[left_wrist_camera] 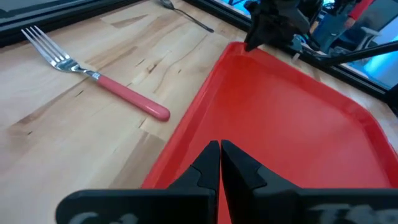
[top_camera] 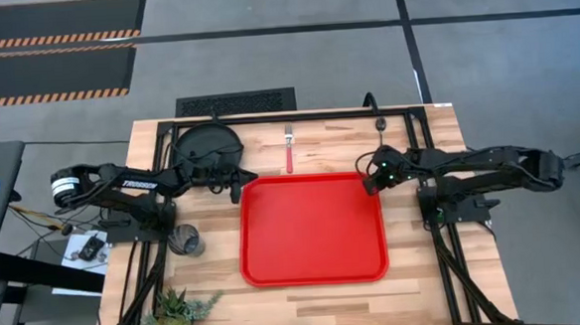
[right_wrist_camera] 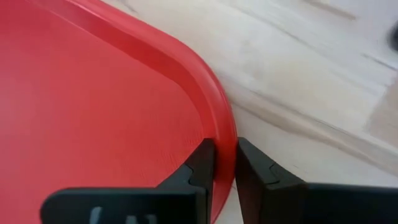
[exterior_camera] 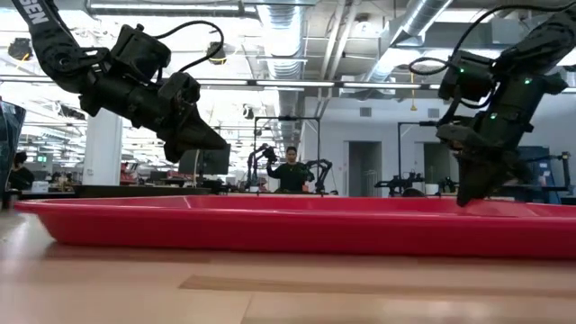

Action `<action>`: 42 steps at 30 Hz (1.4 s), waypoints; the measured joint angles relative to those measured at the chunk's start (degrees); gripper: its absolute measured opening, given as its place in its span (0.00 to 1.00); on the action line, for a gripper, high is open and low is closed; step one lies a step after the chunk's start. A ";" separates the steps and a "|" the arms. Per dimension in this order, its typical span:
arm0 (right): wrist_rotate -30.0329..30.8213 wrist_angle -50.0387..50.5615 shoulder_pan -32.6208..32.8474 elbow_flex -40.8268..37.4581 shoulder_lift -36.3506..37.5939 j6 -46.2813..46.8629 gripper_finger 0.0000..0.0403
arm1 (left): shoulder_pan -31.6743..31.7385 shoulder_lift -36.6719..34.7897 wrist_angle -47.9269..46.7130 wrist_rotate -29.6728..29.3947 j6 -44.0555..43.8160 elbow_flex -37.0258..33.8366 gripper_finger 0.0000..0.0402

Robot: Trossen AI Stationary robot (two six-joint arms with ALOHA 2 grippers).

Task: Pick and place plate/cup/fork/spoon on tray
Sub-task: Prepare the red serving tray to the center of the table

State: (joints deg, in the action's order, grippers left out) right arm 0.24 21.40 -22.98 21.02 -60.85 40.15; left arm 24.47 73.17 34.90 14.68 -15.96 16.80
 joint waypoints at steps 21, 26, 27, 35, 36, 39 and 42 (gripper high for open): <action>-0.49 2.33 -1.92 5.99 -7.03 -2.26 0.15 | 0.00 0.00 -1.53 -0.35 0.23 0.02 0.00; -0.34 3.04 -1.84 5.99 -7.02 -1.73 0.15 | 0.00 0.00 -2.18 -0.45 0.26 0.02 0.00; -0.34 3.07 -1.92 5.99 -7.02 -1.92 0.15 | 0.00 0.00 -2.16 -0.47 0.26 0.02 0.00; -0.49 4.01 -1.84 5.99 -7.02 -1.36 0.16 | 0.00 0.00 -2.45 -0.50 0.23 0.02 0.00; -0.58 4.32 -1.80 5.99 -7.02 -1.24 0.17 | 0.00 0.00 -2.45 -0.50 0.24 0.02 0.00; -0.68 4.99 -1.81 5.99 -7.02 -0.67 0.17 | 0.00 0.00 -2.45 -0.50 0.23 0.02 0.00; -0.53 5.42 -1.80 5.99 -7.02 -0.30 0.17 | -0.02 0.00 -2.45 -0.52 0.23 0.02 0.00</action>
State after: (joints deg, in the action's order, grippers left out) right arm -0.29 26.82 -24.78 27.00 -67.88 39.85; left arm 24.45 73.17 32.45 14.15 -15.73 16.82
